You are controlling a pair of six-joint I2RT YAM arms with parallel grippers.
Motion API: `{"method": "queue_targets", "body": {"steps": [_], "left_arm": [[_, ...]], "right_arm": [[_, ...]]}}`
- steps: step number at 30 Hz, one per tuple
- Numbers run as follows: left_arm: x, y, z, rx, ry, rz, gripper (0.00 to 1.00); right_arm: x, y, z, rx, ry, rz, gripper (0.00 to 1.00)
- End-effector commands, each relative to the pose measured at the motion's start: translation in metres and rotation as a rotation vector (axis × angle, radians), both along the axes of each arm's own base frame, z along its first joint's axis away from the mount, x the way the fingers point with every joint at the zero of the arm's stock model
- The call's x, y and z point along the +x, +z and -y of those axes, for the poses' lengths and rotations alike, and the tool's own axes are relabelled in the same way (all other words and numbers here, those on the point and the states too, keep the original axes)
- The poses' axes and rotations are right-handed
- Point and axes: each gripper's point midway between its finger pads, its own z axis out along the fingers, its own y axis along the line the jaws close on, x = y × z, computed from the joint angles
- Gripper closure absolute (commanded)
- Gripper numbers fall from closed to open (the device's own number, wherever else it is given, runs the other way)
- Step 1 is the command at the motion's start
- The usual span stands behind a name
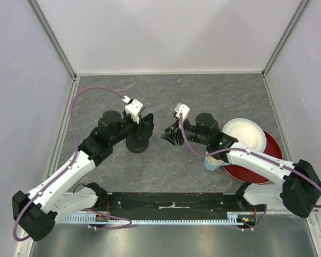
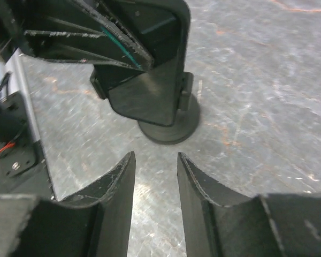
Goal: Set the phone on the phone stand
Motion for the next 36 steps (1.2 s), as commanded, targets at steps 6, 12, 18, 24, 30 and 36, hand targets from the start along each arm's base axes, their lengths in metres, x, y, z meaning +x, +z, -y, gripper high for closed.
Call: {"method": "queue_targets", "body": {"steps": [6,12,18,24,30,36], "left_arm": [[-0.068,0.01,0.02,0.004,-0.374,-0.031,0.98],[-0.082,0.018,0.021,0.008,-0.463,0.038,0.98],[-0.086,0.015,0.017,-0.001,-0.461,0.086,0.98],[-0.083,0.01,0.015,-0.004,-0.439,0.085,0.98],[-0.08,0.013,0.013,-0.019,-0.426,0.09,0.98],[-0.081,0.013,0.014,-0.027,-0.438,0.084,0.98]], "right_arm": [[-0.036,0.013,0.0,0.098,0.274,0.111,0.31],[-0.043,0.008,-0.009,0.155,0.342,0.121,0.18],[-0.041,0.004,-0.024,0.213,0.397,0.121,0.16],[-0.048,0.004,-0.044,0.243,0.48,0.11,0.18],[-0.047,0.002,-0.053,0.279,0.487,0.108,0.18],[-0.052,0.0,-0.063,0.286,0.523,0.086,0.25]]}}
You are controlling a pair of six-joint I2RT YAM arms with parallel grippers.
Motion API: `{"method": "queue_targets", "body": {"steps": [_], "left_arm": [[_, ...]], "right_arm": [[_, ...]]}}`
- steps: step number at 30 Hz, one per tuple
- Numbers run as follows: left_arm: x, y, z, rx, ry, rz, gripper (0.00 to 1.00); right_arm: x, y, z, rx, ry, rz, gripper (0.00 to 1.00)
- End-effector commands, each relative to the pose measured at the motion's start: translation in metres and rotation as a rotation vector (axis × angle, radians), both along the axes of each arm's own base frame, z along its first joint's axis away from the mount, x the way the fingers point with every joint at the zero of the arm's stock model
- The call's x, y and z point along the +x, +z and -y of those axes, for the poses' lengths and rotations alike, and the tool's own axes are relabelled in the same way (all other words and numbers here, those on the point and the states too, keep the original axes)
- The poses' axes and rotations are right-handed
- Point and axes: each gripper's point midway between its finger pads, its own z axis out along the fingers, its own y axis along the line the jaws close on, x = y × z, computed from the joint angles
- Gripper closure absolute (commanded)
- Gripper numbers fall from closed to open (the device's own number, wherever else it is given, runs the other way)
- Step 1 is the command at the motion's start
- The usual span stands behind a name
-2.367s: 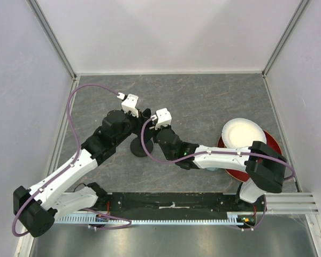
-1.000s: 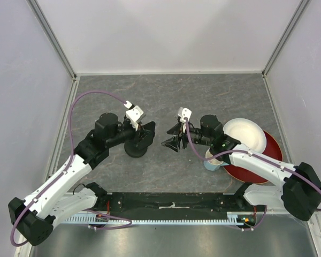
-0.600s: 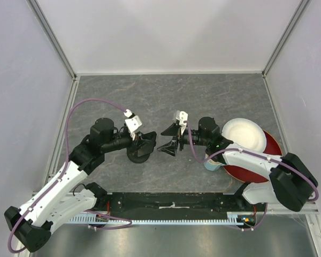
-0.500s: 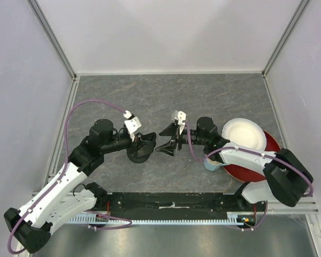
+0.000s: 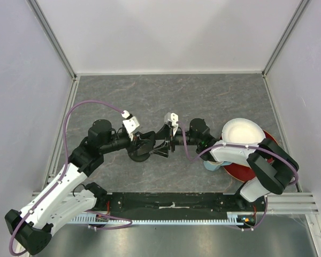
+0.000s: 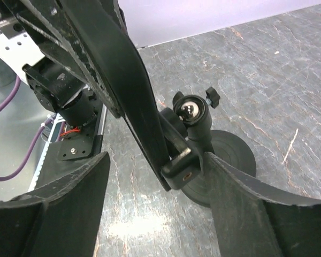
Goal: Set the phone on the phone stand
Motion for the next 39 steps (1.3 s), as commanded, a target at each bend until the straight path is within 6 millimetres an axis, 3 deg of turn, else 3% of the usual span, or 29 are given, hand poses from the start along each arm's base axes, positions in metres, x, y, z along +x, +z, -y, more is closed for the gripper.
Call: {"method": "queue_targets", "body": {"steps": [1,2,5,9,11,12,13,15,16,17,21,25,26,27,30,33,37,39], "left_arm": [[-0.004,0.012,0.006,-0.041,-0.049,0.036,0.98],[-0.004,0.013,0.006,-0.044,-0.047,0.038,0.98],[-0.002,0.014,0.005,-0.051,-0.037,0.037,0.98],[0.003,0.008,0.004,-0.04,-0.011,0.025,0.98],[0.008,0.005,0.001,-0.026,0.02,0.021,0.98],[0.013,0.004,-0.002,-0.019,0.052,0.023,0.98],[0.014,0.002,-0.004,-0.012,0.062,0.021,0.98],[0.017,0.002,-0.006,-0.007,0.08,0.027,0.98],[0.017,0.002,-0.006,-0.008,0.082,0.026,0.98],[0.018,0.004,-0.006,-0.011,0.084,0.03,0.98],[0.016,0.002,-0.004,-0.014,0.075,0.015,0.98],[0.017,0.005,-0.006,-0.025,0.092,0.023,0.98],[0.017,0.005,-0.006,-0.028,0.093,0.023,0.98],[0.017,0.007,-0.007,-0.033,0.099,0.022,0.98],[0.018,0.008,-0.008,-0.042,0.106,0.019,0.98],[0.02,0.01,-0.011,-0.055,0.127,0.013,0.98],[0.028,0.015,-0.018,-0.078,0.195,-0.001,0.98],[0.033,0.016,-0.023,-0.085,0.244,-0.014,0.98]], "right_arm": [[-0.003,0.032,-0.013,0.089,0.058,0.069,0.26],[-0.003,0.03,-0.014,0.088,0.055,0.063,0.28],[-0.004,0.031,-0.014,0.096,0.052,0.035,0.51],[0.0,0.036,-0.016,0.113,0.007,-0.069,1.0],[0.007,0.038,-0.016,0.1,-0.07,-0.172,1.0],[0.02,0.042,-0.014,0.116,-0.185,-0.247,1.0],[0.024,0.057,-0.009,0.157,-0.269,-0.256,1.0],[0.005,0.057,-0.015,0.161,-0.324,-0.289,1.0],[0.007,0.063,-0.015,0.167,-0.379,-0.263,1.0],[-0.004,0.057,-0.019,0.13,-0.376,-0.266,1.0],[0.0,0.051,-0.011,0.101,-0.419,-0.206,1.0],[-0.003,0.061,-0.013,0.067,-0.381,-0.13,1.0],[-0.005,0.056,-0.013,0.036,-0.369,-0.12,0.94],[-0.004,0.058,-0.013,0.03,-0.371,-0.114,0.68],[-0.006,0.054,-0.004,0.014,-0.393,-0.108,0.37],[-0.006,0.054,0.01,0.017,-0.424,-0.09,0.22],[-0.006,0.061,0.031,0.006,-0.485,-0.064,0.15],[-0.005,0.055,0.04,-0.019,-0.518,-0.066,0.13]]}}
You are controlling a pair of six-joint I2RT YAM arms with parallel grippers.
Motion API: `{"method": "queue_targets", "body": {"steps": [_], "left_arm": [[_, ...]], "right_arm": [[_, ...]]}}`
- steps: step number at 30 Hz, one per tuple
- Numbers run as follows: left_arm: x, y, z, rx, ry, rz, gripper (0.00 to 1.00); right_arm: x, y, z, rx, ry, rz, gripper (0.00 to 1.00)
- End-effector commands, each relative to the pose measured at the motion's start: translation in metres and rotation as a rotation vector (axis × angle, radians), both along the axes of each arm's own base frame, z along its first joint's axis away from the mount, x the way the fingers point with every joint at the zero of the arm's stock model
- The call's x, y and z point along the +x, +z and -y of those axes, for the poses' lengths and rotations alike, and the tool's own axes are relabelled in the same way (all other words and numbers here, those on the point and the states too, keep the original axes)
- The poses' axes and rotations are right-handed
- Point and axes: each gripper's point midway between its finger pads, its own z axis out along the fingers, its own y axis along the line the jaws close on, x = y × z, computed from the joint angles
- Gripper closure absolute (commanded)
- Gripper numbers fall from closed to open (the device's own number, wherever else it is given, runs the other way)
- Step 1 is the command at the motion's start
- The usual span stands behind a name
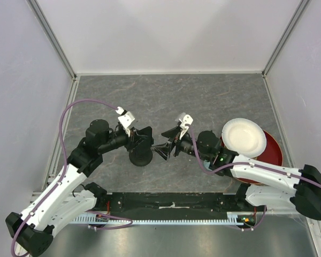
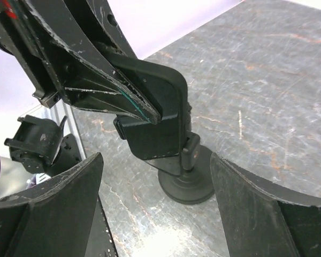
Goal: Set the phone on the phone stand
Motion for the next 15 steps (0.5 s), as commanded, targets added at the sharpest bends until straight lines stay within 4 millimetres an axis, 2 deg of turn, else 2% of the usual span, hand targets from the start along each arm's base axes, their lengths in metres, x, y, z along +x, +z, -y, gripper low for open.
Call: {"method": "queue_targets", "body": {"steps": [1,3,5,9,15], "left_arm": [[0.021,0.013,-0.014,-0.036,0.149,0.018,0.97],[0.026,0.013,-0.018,-0.06,0.208,-0.009,0.88],[0.031,0.011,-0.022,-0.079,0.26,-0.038,0.86],[0.033,0.005,-0.022,-0.119,0.299,-0.122,0.98],[0.032,0.002,-0.016,-0.224,0.299,-0.268,0.98]], "right_arm": [[0.006,0.004,0.025,-0.017,-0.099,0.024,0.12],[0.008,0.0,0.033,-0.031,-0.129,0.025,0.1],[0.006,0.001,0.038,-0.04,-0.136,0.026,0.09],[0.004,0.002,0.043,-0.046,-0.139,0.021,0.09],[0.001,0.0,0.046,-0.044,-0.138,0.013,0.09]]}}
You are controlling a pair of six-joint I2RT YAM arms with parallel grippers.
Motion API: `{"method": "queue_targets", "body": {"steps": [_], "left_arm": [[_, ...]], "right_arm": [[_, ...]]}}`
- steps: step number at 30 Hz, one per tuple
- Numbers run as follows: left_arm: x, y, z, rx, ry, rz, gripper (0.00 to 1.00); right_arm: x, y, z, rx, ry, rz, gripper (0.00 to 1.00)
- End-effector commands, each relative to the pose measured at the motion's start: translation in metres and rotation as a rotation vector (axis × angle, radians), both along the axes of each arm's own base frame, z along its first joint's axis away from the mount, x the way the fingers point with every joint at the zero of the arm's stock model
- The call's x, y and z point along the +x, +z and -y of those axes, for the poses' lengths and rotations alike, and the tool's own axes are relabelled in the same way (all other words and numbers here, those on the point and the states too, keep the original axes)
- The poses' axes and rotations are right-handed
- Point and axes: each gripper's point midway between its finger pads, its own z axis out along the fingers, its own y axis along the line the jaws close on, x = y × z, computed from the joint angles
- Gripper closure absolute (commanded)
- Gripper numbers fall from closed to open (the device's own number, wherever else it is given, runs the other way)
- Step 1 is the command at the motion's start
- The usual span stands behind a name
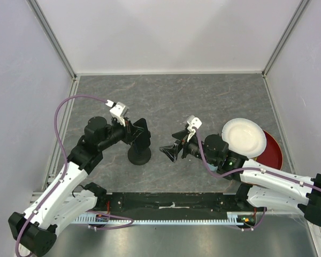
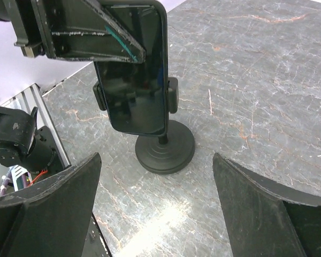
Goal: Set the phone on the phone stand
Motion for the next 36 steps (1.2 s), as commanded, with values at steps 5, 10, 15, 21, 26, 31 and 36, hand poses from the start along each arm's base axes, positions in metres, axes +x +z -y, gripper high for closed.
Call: {"method": "queue_targets", "body": {"steps": [5,10,15,21,26,31,36], "left_arm": [[-0.003,-0.011,0.004,-0.172,0.02,-0.155,0.98],[-0.005,-0.019,0.0,-0.155,0.032,-0.163,0.98],[-0.005,-0.021,-0.011,-0.121,0.092,-0.182,0.61],[-0.012,-0.008,-0.018,-0.129,0.119,-0.165,0.24],[-0.019,-0.001,-0.022,-0.125,0.119,-0.163,0.22],[-0.027,0.001,-0.026,-0.124,0.124,-0.166,0.21],[-0.03,0.003,-0.034,-0.123,0.166,-0.176,0.19]], "right_arm": [[-0.002,0.003,0.007,0.009,-0.014,0.01,0.09],[-0.004,0.0,0.01,-0.004,-0.008,0.011,0.09],[-0.006,-0.004,0.014,-0.006,-0.011,0.01,0.09],[-0.009,-0.007,0.015,-0.015,0.005,0.01,0.09],[-0.011,-0.007,0.016,-0.008,0.01,0.011,0.09],[-0.013,-0.009,0.016,-0.011,0.016,0.005,0.09],[-0.014,-0.013,0.016,-0.006,0.016,-0.008,0.09]]}}
